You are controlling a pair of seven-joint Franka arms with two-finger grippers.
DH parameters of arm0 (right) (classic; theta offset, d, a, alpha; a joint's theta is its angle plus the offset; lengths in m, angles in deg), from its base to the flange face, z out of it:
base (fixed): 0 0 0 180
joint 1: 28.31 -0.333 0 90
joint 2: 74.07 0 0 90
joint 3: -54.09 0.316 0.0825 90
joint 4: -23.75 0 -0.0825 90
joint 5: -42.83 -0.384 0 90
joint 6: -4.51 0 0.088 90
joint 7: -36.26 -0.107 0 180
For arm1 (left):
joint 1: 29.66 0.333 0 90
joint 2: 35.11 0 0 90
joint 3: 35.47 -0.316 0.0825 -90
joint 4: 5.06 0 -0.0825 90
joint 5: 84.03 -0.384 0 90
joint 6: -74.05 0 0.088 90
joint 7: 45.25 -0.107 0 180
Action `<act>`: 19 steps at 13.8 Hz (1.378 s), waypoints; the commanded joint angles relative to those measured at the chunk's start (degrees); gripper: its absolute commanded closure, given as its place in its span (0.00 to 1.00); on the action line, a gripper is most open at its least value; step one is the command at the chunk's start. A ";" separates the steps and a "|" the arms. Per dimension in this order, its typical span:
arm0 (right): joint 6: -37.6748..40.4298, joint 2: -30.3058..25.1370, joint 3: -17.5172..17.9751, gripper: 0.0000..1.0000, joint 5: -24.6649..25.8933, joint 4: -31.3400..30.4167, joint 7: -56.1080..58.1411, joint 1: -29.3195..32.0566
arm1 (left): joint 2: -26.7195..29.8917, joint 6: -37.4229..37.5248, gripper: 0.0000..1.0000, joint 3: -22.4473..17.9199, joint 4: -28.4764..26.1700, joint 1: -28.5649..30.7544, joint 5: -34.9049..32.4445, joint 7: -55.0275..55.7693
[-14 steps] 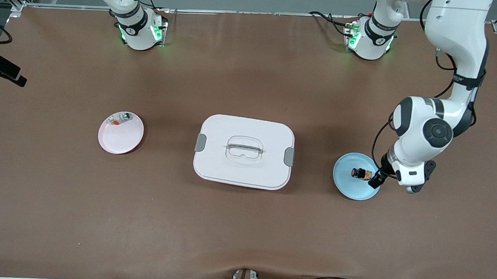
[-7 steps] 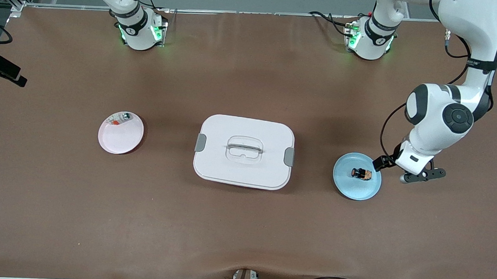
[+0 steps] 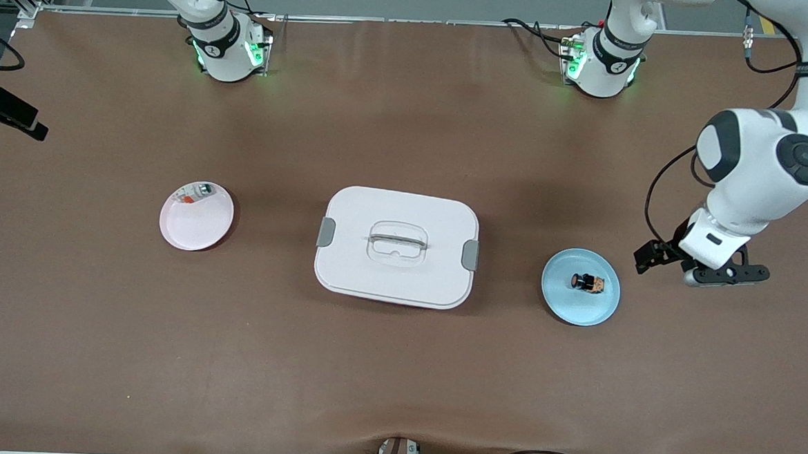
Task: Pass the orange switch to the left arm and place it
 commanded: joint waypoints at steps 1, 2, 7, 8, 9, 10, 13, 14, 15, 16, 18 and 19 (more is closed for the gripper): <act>0.43 -1.25 0.63 0.00 -0.80 -1.12 -0.26 0.59 | 2.66 2.19 0.00 0.43 -0.34 0.29 -1.15 -0.65; 0.52 -1.25 0.63 0.00 -0.80 -1.12 0.35 0.59 | 3.71 2.36 0.00 0.43 -0.42 0.37 -1.15 -0.74; 0.70 -1.25 0.54 0.00 -0.80 -1.12 2.55 0.85 | 10.21 8.94 0.00 0.35 -0.42 0.72 -1.24 -0.92; 0.70 -1.25 0.54 0.00 -0.80 -1.20 2.55 0.85 | 11.53 10.17 0.00 0.35 -0.34 0.64 -1.33 -0.83; 0.70 -1.25 0.54 0.00 -0.80 -1.20 2.46 0.77 | 12.67 11.40 0.00 0.43 -0.34 0.64 -1.33 -0.83; 0.70 -1.25 0.54 0.00 -0.80 -1.20 2.55 0.68 | 13.99 12.81 0.00 0.52 -0.34 0.46 -1.33 -0.65; 0.70 -1.25 0.54 0.00 -0.80 -1.20 2.55 0.77 | 17.34 16.42 0.00 0.78 0.28 0.81 -1.42 -0.83; 0.70 -1.25 0.54 0.00 -0.80 -1.20 2.55 0.68 | 17.69 18.25 0.00 1.66 1.41 1.60 -1.42 -0.83; 0.61 -1.25 0.54 0.00 -0.80 -1.20 2.64 0.68 | 17.61 20.62 0.00 4.19 3.34 4.48 -1.42 -1.09; 0.43 -1.25 0.54 0.00 -0.80 -1.20 2.73 0.68 | 17.43 22.39 0.00 7.78 5.01 7.90 -1.42 -1.53; -0.44 -1.25 0.63 0.00 -0.80 -1.20 2.73 0.59 | 17.17 23.28 0.00 15.25 6.52 14.41 -1.42 -1.44; -0.62 -1.25 0.63 0.00 -0.80 -1.20 2.73 0.59 | 17.08 23.28 0.00 16.59 7.13 15.39 -1.42 -1.36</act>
